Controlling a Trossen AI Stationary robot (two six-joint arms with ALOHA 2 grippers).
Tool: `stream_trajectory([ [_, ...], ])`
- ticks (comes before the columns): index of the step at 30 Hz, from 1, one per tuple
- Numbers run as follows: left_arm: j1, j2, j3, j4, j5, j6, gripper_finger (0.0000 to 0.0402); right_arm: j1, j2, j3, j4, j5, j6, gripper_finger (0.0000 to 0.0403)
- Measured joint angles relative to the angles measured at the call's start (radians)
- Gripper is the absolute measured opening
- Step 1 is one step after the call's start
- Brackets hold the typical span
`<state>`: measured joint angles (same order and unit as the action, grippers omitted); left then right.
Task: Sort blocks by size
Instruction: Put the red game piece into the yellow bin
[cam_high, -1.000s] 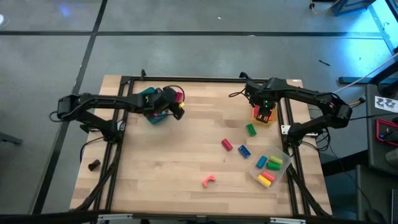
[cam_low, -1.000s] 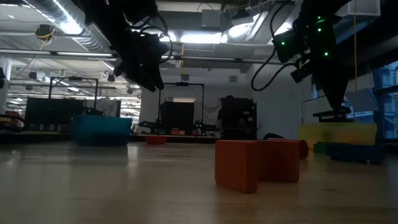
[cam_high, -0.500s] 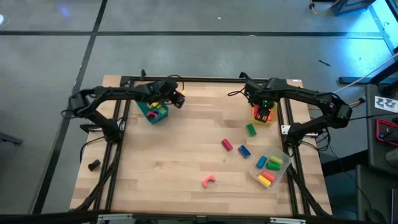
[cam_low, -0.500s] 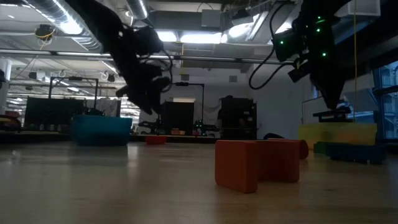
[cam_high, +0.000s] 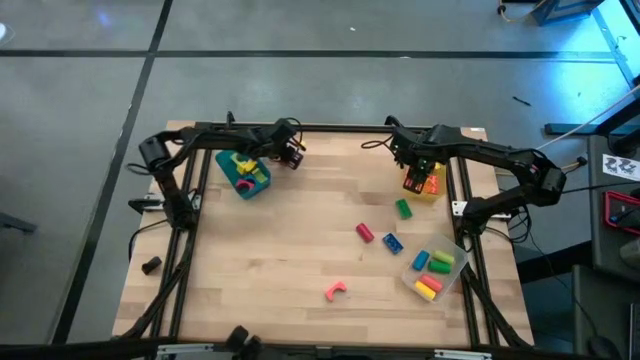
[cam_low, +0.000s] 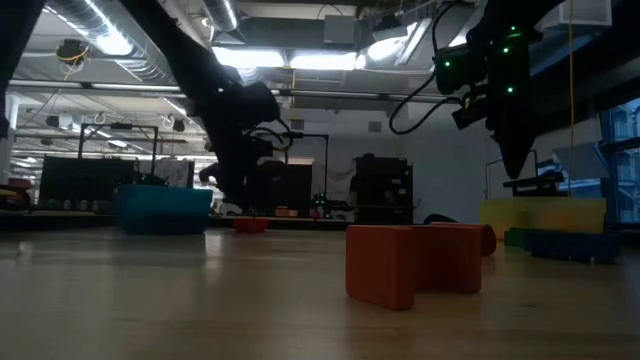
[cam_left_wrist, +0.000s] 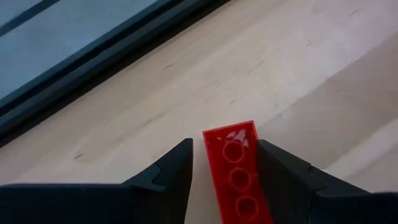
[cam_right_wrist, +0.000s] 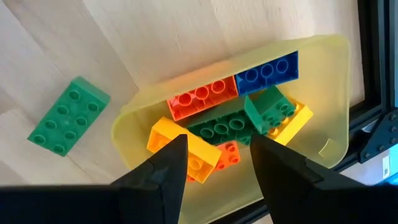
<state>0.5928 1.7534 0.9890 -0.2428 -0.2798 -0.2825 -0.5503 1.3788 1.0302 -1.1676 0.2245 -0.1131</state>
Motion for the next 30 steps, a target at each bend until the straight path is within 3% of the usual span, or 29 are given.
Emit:
stream_trajectory([
  [30, 0.005, 0.073, 0.017, 0.004, 0.064, 0.028, 0.0156, 0.000, 0.000, 0.000, -0.002, -0.044, 0.000, 0.0177],
])
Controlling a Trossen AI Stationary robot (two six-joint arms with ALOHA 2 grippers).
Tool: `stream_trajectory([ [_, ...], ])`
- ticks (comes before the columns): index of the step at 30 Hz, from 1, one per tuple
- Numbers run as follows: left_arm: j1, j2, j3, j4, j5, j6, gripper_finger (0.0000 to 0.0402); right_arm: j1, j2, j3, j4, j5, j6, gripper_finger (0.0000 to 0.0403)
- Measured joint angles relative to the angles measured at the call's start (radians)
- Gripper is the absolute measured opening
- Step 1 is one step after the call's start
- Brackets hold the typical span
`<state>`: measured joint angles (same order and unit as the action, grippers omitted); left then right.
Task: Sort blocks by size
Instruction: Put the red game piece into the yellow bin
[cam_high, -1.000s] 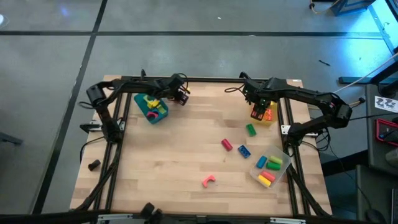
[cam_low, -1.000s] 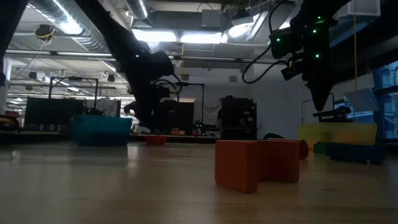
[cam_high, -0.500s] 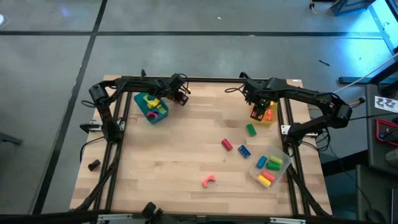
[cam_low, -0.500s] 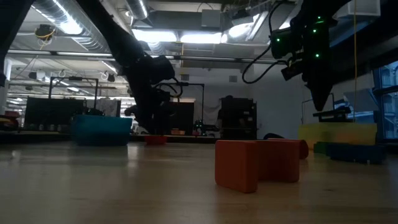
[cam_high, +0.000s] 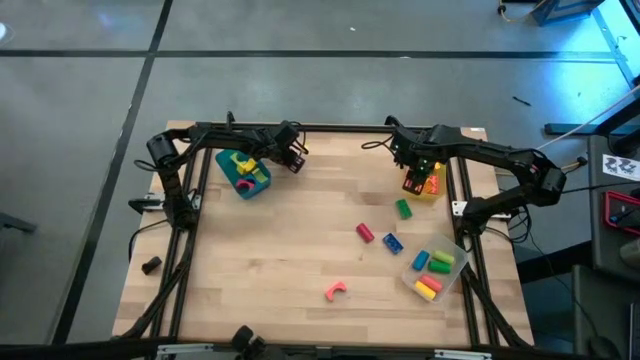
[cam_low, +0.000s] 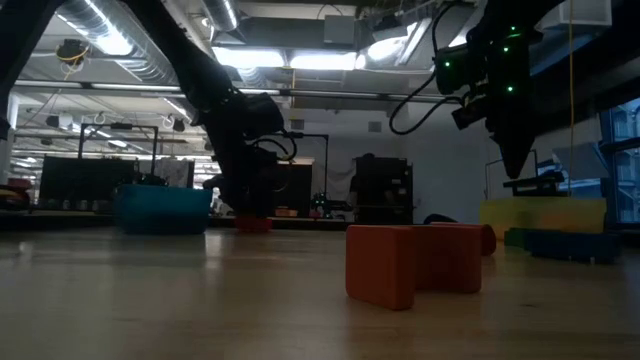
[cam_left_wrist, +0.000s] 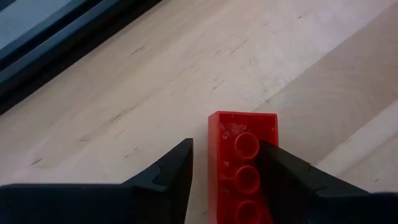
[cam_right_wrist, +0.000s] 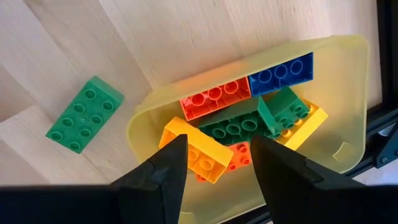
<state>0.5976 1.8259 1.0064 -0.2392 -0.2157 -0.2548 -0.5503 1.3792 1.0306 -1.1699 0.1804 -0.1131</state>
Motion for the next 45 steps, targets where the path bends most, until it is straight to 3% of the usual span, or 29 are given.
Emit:
stream_trajectory([
  [10, 0.000, 0.000, -0.003, 0.034, 0.047, 0.018, 0.0073, 0.000, -0.001, 0.001, 0.003, -0.060, -0.023, 0.0177],
  [14, 0.000, 0.001, -0.004, 0.115, 0.175, 0.010, 0.0073, 0.002, -0.007, 0.001, 0.032, -0.077, -0.026, 0.0177],
  [21, -0.005, 0.001, -0.003, 0.306, 0.486, -0.110, 0.0073, 0.026, -0.007, 0.001, 0.244, -0.318, -0.098, 0.0177],
  [25, -0.032, 0.001, -0.003, 0.424, 0.541, -0.165, 0.0083, 0.071, -0.007, 0.001, 0.478, -0.331, 0.067, 0.0177],
  [29, -0.066, 0.001, -0.003, 0.577, 0.536, -0.188, 0.0082, 0.111, -0.007, 0.001, 0.660, -0.330, 0.317, 0.0177],
  [32, -0.098, 0.001, -0.003, 0.709, 0.479, -0.186, 0.0077, 0.138, -0.007, 0.001, 0.745, -0.330, 0.422, 0.0177],
  [39, -0.173, 0.001, -0.002, 0.907, 0.246, -0.165, 0.0082, 0.185, -0.007, 0.001, 0.878, -0.271, 0.501, 0.0177],
  [45, -0.219, 0.001, -0.002, 1.006, 0.122, -0.163, 0.0079, 0.224, -0.007, 0.001, 0.924, -0.069, 0.502, 0.0177],
])
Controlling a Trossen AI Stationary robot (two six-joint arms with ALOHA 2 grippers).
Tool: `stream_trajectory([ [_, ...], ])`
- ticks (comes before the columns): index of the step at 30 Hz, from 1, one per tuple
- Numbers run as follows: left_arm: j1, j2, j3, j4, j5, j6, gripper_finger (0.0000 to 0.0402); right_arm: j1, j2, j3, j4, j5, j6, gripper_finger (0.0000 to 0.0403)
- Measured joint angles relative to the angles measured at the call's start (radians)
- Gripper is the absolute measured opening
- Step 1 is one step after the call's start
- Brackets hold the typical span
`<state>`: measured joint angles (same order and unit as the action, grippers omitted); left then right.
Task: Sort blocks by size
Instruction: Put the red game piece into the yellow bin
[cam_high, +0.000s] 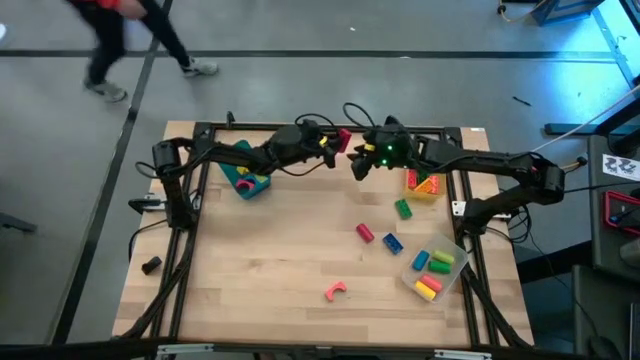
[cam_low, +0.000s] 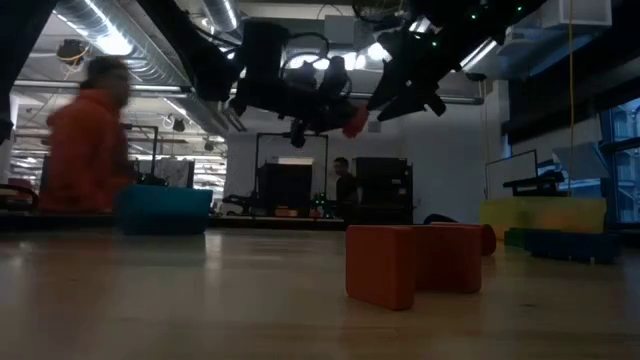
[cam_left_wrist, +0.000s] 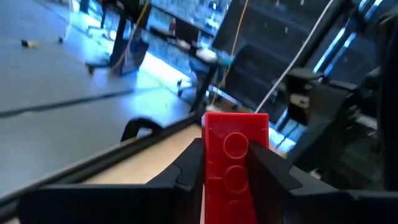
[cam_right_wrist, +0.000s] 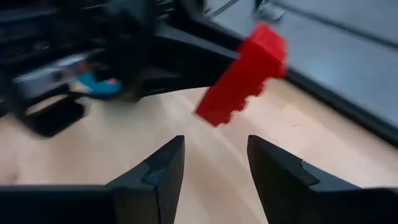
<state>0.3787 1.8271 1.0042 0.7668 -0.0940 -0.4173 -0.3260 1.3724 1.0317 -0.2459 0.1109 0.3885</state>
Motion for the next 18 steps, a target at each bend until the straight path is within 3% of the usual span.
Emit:
stream_trajectory([
  [4, -0.020, 0.000, 0.000, 0.057, -0.033, -0.001, 0.0083, 0.007, 0.000, 0.000, 0.017, 0.067, -0.006, 0.0177],
  [18, -0.068, -0.001, 0.000, 0.107, -0.082, 0.051, 0.0080, 0.006, 0.000, 0.000, 0.092, 0.020, -0.019, 0.0177],
])
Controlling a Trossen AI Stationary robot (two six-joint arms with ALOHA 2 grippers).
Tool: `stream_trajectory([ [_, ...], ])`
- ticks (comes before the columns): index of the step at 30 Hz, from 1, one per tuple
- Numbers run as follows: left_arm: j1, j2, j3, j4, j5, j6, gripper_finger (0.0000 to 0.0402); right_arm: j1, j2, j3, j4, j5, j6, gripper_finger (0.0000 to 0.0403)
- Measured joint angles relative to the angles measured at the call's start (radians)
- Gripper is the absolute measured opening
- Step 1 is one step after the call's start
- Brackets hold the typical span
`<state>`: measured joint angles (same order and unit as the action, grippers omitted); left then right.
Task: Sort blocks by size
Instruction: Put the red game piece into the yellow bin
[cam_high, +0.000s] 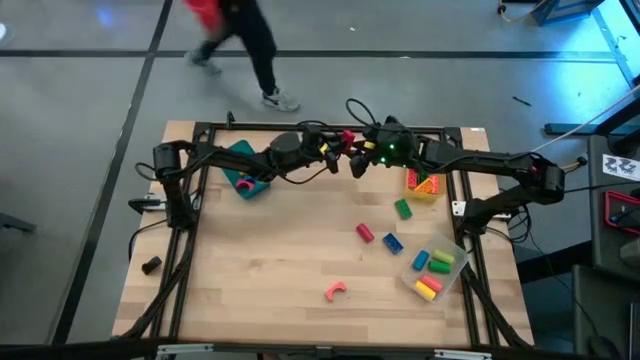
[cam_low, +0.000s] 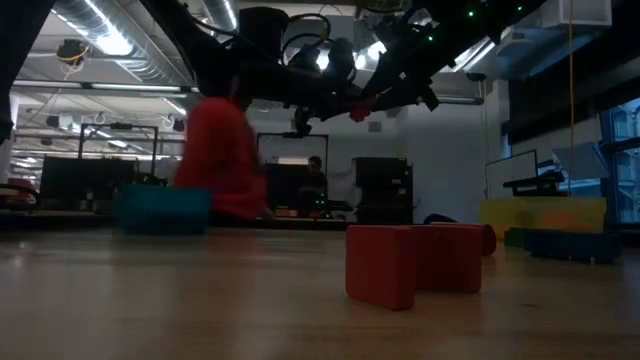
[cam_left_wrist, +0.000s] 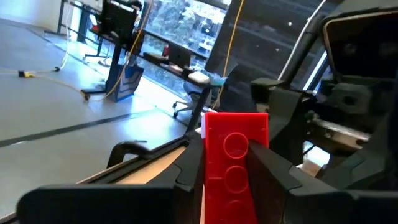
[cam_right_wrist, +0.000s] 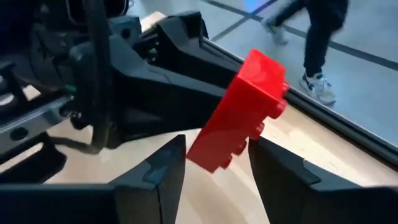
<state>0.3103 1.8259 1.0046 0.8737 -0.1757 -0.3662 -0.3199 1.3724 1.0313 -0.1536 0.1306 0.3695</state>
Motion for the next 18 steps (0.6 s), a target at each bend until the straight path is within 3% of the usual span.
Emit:
stream_trajectory([
  [13, -0.037, -0.001, 0.000, 0.052, -0.023, 0.000, 0.0086, 0.000, 0.000, 0.000, 0.030, 0.013, -0.007, 0.0176],
  [18, -0.047, -0.001, 0.000, 0.053, -0.031, -0.015, 0.0087, 0.000, 0.000, 0.000, 0.029, 0.018, -0.013, 0.0139],
])
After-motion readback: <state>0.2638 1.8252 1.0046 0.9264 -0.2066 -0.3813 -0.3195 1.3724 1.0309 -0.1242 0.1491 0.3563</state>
